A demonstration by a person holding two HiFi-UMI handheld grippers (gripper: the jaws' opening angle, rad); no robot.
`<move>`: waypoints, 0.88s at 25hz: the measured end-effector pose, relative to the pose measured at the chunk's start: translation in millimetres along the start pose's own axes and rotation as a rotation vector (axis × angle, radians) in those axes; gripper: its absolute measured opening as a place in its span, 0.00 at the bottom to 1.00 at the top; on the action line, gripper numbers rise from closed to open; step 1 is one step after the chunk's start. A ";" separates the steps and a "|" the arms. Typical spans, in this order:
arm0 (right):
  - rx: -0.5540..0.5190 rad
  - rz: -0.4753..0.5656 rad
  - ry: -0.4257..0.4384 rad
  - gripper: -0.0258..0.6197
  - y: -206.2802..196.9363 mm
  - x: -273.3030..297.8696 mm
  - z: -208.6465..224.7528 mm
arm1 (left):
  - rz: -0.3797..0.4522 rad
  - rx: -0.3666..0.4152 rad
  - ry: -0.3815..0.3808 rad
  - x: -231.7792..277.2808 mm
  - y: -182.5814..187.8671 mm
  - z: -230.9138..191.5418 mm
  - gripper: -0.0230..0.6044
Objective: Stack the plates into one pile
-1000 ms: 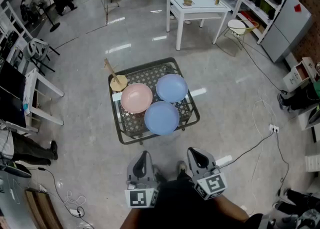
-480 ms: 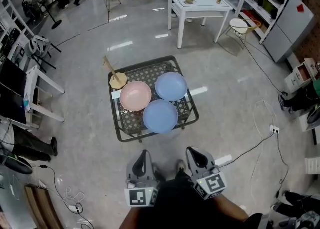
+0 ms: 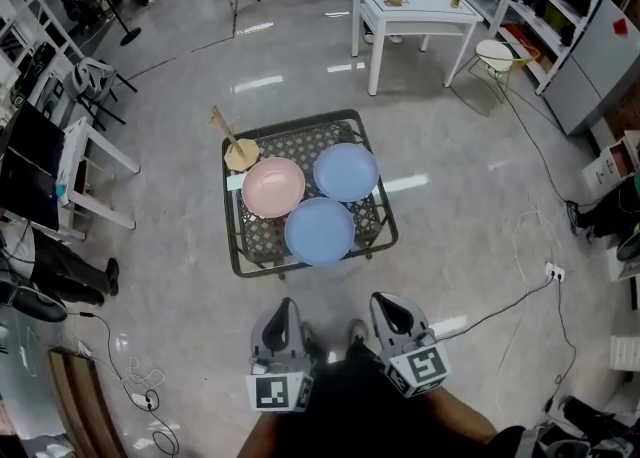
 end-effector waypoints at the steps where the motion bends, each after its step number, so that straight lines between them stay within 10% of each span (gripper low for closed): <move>1: -0.002 -0.004 0.009 0.05 -0.2 0.3 4.2 | -0.003 -0.006 0.013 1.3 0.2 3.3 0.06; 22: -0.033 -0.052 0.116 0.05 8.4 58.1 34.7 | -0.021 0.020 0.099 45.6 -13.2 -10.6 0.06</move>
Point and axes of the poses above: the fingertips, and each gripper's own axes: x forward along the fingers, z to its right, y out of its top, the point moved 8 cm from there along -x, backward along the fingers
